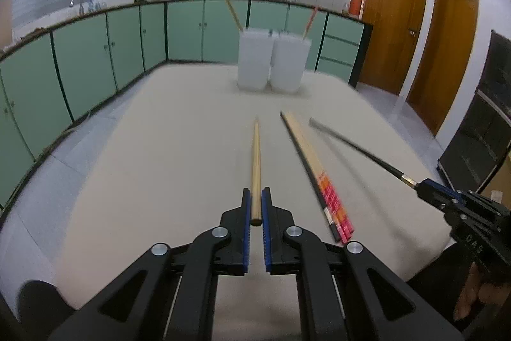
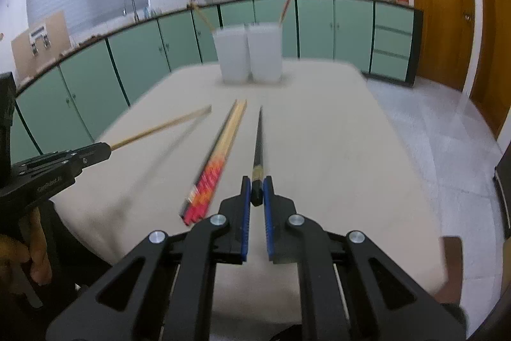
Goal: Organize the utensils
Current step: 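Lift both chopsticks and carry them toward the white holder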
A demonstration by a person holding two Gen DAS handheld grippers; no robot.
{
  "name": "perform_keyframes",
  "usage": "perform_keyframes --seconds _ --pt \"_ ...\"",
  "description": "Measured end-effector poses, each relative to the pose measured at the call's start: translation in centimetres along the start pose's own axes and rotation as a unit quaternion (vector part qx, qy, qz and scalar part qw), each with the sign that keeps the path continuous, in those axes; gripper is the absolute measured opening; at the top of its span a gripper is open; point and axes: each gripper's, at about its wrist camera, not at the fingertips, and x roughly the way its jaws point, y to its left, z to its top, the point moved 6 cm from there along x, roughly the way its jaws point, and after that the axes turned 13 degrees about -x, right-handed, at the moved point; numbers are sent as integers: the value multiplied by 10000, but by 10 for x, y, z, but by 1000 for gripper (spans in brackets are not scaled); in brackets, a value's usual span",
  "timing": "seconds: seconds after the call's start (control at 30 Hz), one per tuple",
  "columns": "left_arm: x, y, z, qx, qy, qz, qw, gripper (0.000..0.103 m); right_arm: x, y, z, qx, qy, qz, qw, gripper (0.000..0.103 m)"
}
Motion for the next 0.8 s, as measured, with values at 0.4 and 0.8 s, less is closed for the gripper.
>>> perform_keyframes --seconds 0.4,0.8 --pt "-76 -15 83 232 -609 -248 9976 6 -78 -6 107 -506 -842 -21 9952 7" --pt "-58 -15 117 205 -153 -447 9987 6 -37 -13 147 -636 -297 339 9970 6"
